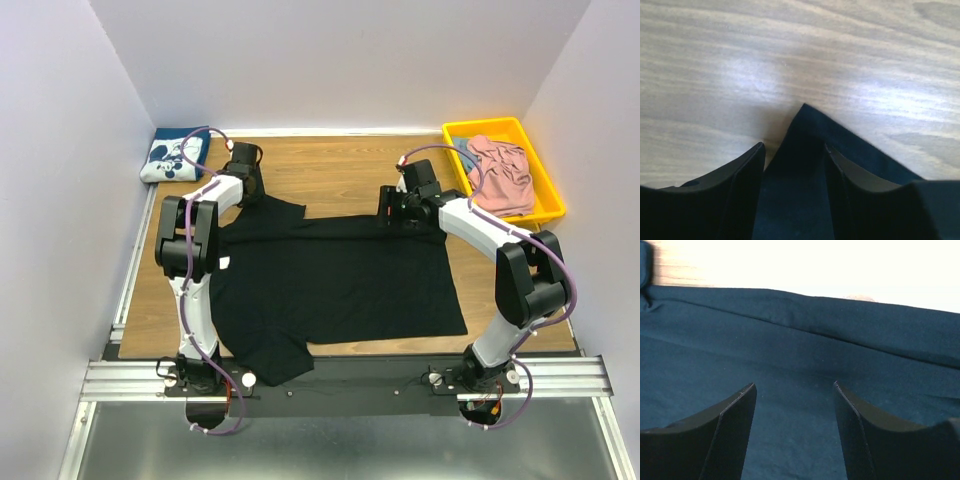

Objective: Fold and stack the t-shirts

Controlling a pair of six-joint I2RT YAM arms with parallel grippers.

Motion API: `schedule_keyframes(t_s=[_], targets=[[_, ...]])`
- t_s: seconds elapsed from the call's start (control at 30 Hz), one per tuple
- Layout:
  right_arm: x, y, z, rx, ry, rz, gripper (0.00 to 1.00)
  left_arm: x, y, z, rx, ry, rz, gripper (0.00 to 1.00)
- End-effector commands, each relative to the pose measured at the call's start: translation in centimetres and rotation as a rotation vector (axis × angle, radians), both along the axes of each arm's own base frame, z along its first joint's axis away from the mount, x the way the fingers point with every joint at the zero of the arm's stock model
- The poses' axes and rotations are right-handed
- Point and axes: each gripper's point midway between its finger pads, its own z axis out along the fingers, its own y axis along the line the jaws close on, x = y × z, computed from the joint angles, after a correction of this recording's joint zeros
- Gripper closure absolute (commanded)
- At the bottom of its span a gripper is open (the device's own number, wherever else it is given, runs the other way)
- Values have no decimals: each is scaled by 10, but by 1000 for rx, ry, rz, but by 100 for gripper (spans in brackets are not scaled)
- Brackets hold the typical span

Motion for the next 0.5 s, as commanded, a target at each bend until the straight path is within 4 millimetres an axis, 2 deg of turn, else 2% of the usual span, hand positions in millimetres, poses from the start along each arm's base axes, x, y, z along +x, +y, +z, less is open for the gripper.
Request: schedule_keyframes(t_s=[0.0,0.1,0.2,0.27,0.3,0.37,0.4,0.47], targets=[[-6,4,4,19,-4,2,30,-3,4,-14,23,53,6,46],[-6,3,3,17,0,-2,30,-6,1,-20,13,73,0,51],[-6,4,2,16,0,-1,31,-11,-1,-16,3,69,-6,75],[-4,4,3,17,-3,-1,30,-12,-2,-12,2,62,-11,87],[-3,5,4,19,-7,1,31,-14,0,-7,0,54,-7,99],[-2,6,4,20,-6,2,30,-17,-1,-1,-5,41,-11,100],[0,7,7,25,-13,2,30,-17,-2,11,-13,14,-12,100],[2,9,7,26,-15,6,30,-20,-5,22,-28,-1,-20,100]])
